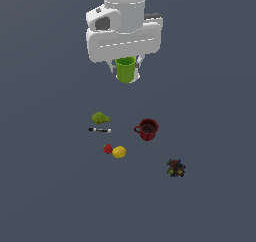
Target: Pick up a designated object from a clutter of objects.
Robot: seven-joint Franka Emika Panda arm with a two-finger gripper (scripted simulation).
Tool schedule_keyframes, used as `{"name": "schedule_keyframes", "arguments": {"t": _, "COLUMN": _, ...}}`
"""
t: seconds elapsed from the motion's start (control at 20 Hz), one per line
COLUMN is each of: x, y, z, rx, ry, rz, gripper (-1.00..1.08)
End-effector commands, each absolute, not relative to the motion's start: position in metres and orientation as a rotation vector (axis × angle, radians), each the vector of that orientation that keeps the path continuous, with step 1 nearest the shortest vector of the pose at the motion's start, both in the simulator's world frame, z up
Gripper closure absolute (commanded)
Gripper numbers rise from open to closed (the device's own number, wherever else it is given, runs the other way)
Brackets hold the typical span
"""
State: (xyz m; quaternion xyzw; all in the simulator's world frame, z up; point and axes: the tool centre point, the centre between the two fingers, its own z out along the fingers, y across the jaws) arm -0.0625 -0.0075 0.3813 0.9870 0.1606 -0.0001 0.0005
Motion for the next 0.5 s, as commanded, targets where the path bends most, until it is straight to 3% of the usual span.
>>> {"name": "schedule_keyframes", "arguments": {"t": 0.0, "x": -0.064, "y": -0.004, "z": 0.395, "rx": 3.100, "ry": 0.504, "rz": 0.000, "gripper": 1.08}}
{"name": "schedule_keyframes", "arguments": {"t": 0.45, "x": -0.064, "y": 0.000, "z": 0.414, "rx": 3.101, "ry": 0.504, "rz": 0.000, "gripper": 1.08}}
